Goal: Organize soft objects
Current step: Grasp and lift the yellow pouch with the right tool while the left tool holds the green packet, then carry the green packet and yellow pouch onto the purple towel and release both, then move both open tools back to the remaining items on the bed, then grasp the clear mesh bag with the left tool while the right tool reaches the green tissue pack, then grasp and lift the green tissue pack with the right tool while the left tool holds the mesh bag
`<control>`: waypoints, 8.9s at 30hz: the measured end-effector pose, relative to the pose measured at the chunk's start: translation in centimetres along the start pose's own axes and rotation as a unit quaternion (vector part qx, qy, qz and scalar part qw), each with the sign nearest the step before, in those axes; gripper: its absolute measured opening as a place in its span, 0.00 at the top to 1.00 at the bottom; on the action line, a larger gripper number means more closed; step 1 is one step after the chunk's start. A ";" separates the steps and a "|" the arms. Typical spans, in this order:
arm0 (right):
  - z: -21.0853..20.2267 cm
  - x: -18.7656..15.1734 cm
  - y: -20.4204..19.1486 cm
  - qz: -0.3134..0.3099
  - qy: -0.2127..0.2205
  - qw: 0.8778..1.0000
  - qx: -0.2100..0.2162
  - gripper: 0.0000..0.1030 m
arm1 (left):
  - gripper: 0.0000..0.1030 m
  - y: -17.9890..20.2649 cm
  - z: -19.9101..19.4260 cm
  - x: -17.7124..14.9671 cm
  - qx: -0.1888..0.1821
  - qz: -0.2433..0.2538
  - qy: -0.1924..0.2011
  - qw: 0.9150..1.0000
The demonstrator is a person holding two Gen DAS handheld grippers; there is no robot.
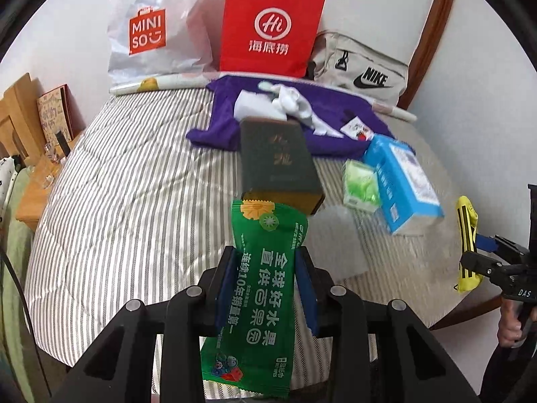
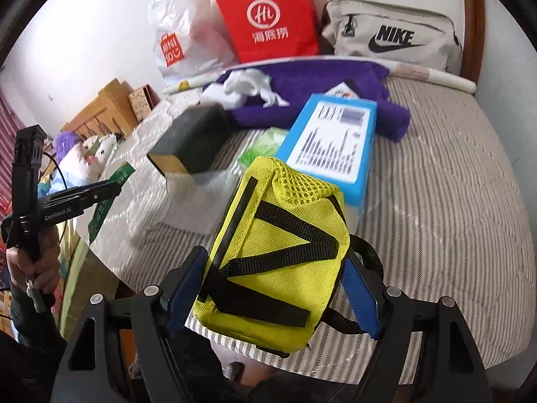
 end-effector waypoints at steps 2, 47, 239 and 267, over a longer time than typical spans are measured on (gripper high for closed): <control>-0.7 0.7 0.2 0.001 0.009 1.000 0.000 0.24 | 0.68 0.2 -0.3 0.9 -0.004 -0.006 0.004 1.000; 6.7 18.5 7.9 -0.029 0.069 0.997 -0.014 0.24 | 0.68 2.4 11.4 20.7 -0.058 -0.074 -0.007 0.996; 12.3 6.5 -8.3 -0.237 -0.019 0.966 -0.098 0.97 | 0.89 -4.2 6.3 -2.1 0.025 -0.030 -0.041 0.998; 2.8 -4.3 -5.1 -0.172 -0.010 0.985 -0.030 0.65 | 0.88 -0.3 5.8 -4.7 -0.003 -0.093 -0.084 0.992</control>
Point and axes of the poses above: each gripper's, at about its wrist camera, not at the fingertips, and z roughly the way its jaws point, y to its right, x to its top, the point moved 3 cm from there along z, roughly the way its jaws point, and after that the axes turned 7 degrees about -z, right-handed, at the moved point
